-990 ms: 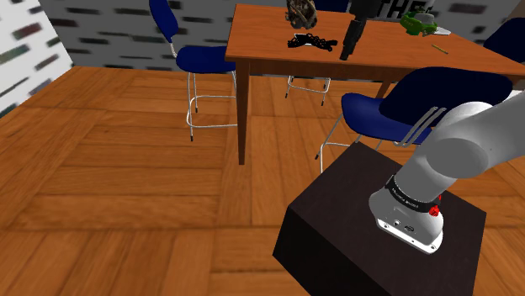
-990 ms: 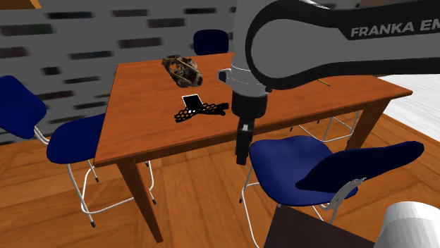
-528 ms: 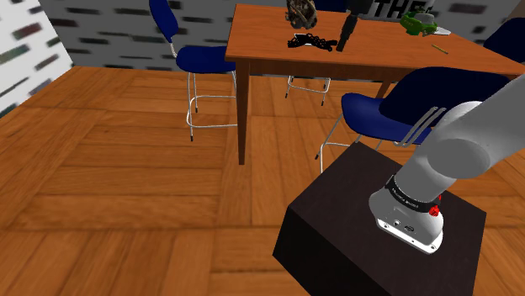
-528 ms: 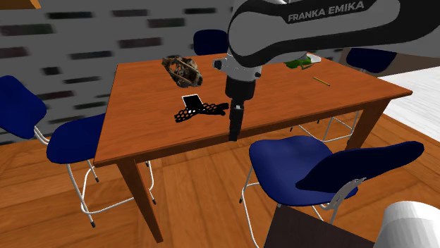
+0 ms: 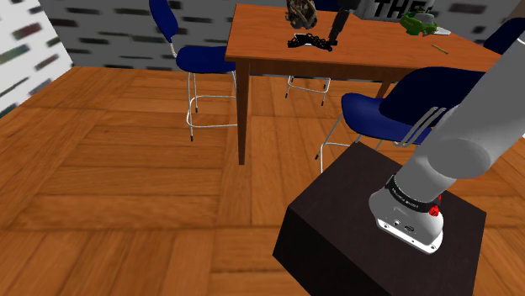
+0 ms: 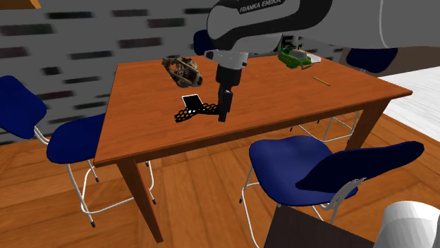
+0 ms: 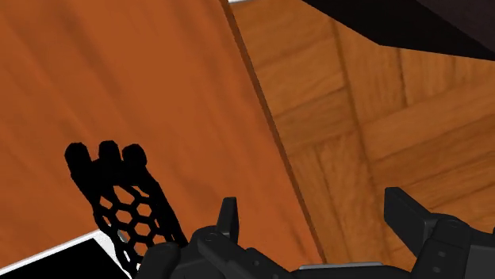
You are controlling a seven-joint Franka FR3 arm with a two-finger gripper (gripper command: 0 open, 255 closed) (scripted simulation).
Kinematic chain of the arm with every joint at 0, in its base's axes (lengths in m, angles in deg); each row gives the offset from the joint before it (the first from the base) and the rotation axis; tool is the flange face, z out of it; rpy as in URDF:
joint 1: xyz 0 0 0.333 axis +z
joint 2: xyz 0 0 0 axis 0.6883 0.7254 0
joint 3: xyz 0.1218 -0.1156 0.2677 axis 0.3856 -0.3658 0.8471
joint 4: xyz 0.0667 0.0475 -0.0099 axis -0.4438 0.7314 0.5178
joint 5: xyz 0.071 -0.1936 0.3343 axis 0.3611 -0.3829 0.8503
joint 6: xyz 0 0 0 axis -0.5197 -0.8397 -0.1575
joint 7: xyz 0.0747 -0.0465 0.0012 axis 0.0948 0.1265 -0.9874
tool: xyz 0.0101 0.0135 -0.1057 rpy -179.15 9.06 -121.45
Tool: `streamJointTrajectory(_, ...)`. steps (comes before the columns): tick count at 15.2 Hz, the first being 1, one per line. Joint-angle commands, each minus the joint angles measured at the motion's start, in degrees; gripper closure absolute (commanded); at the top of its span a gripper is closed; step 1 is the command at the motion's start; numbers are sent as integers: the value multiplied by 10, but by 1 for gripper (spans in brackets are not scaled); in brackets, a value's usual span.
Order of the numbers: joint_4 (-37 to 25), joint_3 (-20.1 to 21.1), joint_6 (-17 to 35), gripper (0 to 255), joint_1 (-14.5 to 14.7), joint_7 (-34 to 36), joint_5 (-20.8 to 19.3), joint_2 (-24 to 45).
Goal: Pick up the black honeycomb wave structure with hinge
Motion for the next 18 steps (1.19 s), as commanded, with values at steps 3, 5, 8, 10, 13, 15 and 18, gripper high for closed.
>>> streamJointTrajectory(3, -118, -21, -36, 0, -30, -102, 81, 113)
streamJointTrajectory(5, -186, -20, -63, 0, -55, -141, 121, 171)
streamJointTrajectory(8, -306, -8, -111, 0, -104, -183, 177, 261)
streamJointTrajectory(10, -308, -5, -107, 0, -108, -188, 179, 267)
streamJointTrajectory(13, -284, -4, -85, 0, -104, -195, 180, 267)
streamJointTrajectory(15, -269, -3, -71, 0, -102, -200, 181, 267)
streamJointTrajectory(18, -259, -3, -61, 0, -101, -204, 183, 268)
